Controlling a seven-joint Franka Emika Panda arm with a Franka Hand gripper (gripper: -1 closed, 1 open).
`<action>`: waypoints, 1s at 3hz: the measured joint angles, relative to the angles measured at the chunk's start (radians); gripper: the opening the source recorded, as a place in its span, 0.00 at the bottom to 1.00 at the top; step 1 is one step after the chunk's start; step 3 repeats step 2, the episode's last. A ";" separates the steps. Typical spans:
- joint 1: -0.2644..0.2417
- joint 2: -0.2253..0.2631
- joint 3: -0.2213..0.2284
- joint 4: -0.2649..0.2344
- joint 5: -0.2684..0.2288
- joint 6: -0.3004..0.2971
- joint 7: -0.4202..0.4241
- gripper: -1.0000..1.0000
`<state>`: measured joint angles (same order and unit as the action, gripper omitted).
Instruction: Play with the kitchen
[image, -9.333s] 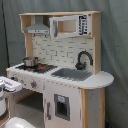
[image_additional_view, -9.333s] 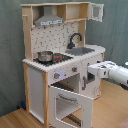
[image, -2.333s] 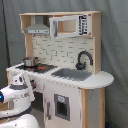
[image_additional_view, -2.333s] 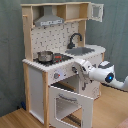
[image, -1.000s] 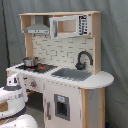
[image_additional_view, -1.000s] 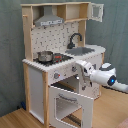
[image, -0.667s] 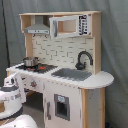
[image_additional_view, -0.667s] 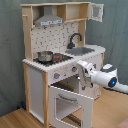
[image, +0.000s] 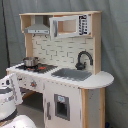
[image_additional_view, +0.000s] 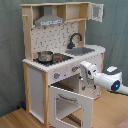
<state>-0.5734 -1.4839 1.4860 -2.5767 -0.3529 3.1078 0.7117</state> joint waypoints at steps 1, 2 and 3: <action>0.072 0.001 0.000 -0.061 0.000 -0.036 0.013 1.00; 0.154 0.002 0.007 -0.126 0.000 -0.044 0.032 1.00; 0.154 0.002 0.007 -0.126 0.000 -0.044 0.032 1.00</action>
